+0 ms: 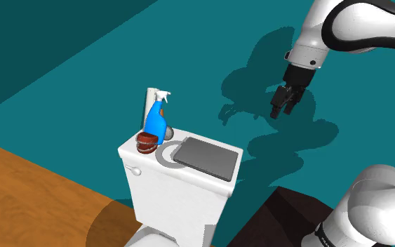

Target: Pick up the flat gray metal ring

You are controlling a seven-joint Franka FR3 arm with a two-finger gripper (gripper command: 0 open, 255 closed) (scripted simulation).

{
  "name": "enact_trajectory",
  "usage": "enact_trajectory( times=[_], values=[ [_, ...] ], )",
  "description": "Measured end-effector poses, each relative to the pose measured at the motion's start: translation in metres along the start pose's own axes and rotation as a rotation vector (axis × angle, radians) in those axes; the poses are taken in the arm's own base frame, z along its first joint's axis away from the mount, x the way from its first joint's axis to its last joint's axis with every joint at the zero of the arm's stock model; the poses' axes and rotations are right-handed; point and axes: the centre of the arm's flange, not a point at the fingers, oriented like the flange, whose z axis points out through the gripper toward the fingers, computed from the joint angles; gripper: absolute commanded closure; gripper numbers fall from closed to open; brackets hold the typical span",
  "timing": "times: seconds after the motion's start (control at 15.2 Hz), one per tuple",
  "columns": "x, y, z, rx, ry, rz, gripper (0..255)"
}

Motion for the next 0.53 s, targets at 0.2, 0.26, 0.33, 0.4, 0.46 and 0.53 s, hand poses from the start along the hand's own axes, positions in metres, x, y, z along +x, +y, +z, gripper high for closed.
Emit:
enact_trajectory(
  times=[0.2, 0.26, 0.33, 0.4, 0.46, 0.53],
  values=[
    [0.009, -0.011, 0.007, -0.004, -0.001, 0.005, 0],
    [0.014, -0.018, 0.011, -0.007, -0.001, 0.009, 0],
    [0.021, -0.026, 0.016, -0.010, -0.002, 0.012, 0],
    [0.028, -0.035, 0.025, -0.013, -0.003, 0.016, 0],
    [0.036, -0.045, 0.033, -0.017, -0.003, 0.020, 0],
    [0.044, -0.057, 0.039, -0.020, -0.003, 0.024, 0]
  ],
)
